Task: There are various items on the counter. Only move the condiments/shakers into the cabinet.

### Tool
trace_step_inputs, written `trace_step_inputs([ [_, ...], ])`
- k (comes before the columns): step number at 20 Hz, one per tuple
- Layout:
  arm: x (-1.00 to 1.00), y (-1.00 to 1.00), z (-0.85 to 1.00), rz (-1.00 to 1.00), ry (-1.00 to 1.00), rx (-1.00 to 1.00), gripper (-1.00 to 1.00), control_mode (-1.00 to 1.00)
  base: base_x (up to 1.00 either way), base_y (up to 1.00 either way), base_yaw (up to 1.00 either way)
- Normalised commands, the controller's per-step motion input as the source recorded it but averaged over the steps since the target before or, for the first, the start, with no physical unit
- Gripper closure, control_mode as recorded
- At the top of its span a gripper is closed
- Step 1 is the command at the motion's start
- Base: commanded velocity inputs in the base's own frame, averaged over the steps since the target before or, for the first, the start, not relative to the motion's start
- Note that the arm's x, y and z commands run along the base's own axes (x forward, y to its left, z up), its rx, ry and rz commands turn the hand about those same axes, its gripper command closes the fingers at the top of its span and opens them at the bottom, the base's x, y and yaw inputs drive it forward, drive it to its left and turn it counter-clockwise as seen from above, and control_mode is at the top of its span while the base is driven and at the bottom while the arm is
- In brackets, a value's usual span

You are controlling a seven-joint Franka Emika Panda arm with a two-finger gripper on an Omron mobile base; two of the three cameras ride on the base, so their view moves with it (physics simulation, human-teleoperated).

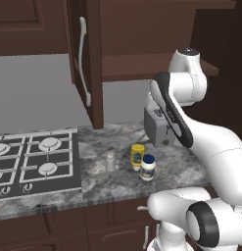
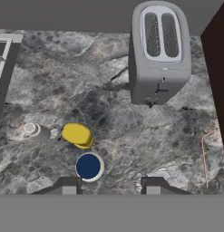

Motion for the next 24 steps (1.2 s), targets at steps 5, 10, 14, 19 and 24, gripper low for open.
trace_step_inputs([
  [5,-0.01,0.00,0.00,0.00,0.00,0.00,-1.00,-1.00,0.00,0.00,0.00],
  [10,-0.38,-0.08,-0.31,0.00,0.01,0.02,-1.00,-1.00,0.00,0.00,0.00],
  [14,-1.00,-0.25,-0.75,-0.02,-0.04,0.11,-1.00,-1.00,0.00,0.00,0.00],
  [19,-0.79,0.03,-0.56,-0.01,0.00,0.01,-1.00,-1.00,0.00,0.00,0.00],
  [24,-0.22,0.65,-0.37,0.00,-0.01,0.00,-1.00,-1.00,0.00,0.00,0.00],
])
